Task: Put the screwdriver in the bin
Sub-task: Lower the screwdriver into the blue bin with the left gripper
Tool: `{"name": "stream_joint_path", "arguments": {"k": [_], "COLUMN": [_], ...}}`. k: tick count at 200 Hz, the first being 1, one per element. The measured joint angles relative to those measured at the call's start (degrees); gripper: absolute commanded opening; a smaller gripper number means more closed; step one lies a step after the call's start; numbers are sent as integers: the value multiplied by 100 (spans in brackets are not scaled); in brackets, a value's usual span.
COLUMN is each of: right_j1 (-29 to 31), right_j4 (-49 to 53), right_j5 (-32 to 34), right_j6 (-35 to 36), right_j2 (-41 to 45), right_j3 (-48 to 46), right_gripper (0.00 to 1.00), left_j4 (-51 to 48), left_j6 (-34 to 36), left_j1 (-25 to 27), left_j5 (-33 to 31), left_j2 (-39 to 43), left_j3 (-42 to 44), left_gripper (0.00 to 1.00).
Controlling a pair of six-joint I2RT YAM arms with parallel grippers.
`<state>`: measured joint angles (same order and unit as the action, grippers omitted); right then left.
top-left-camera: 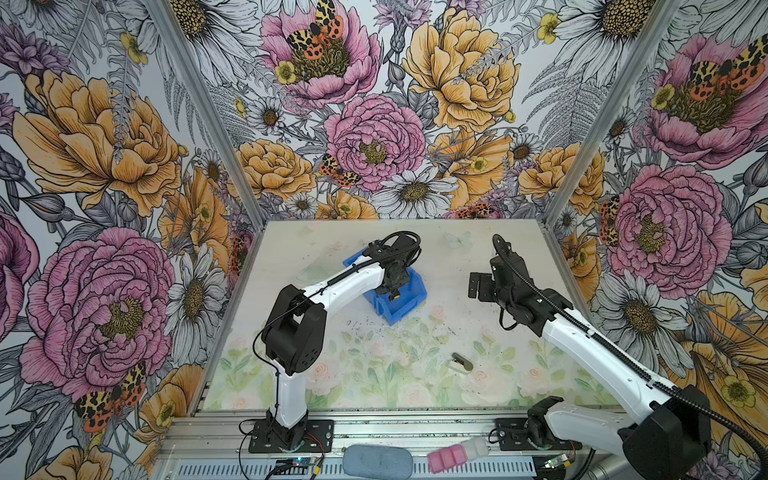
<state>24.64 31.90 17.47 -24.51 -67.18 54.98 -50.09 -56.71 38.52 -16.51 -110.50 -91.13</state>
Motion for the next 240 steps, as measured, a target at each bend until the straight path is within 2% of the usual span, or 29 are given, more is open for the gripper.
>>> {"name": "stream_joint_path", "arguments": {"k": [110, 143, 196, 224, 240], "right_j1": [-74, -101, -103, -105, -111], "right_j4": [-92, -90, -92, -98, -98], "right_j5": [-42, -42, -39, -39, -39], "right_j6": [0, -2, -2, -2, -2], "right_j2": [0, 0, 44, 85, 85], "right_j3": [-83, -153, -205, -205, -205], "right_gripper": [99, 99, 100, 99, 100], "left_j4": [136, 157, 214, 223, 232], "left_j6": [-42, -37, -37, -35, -33], "left_j1": [-81, -79, -79, -79, -79], "left_j5": [81, 94, 94, 94, 94], "left_j2": [-310, -361, -546, -546, -546], "left_j3": [83, 83, 116, 116, 116], "left_gripper": [15, 21, 22, 34, 46]}}
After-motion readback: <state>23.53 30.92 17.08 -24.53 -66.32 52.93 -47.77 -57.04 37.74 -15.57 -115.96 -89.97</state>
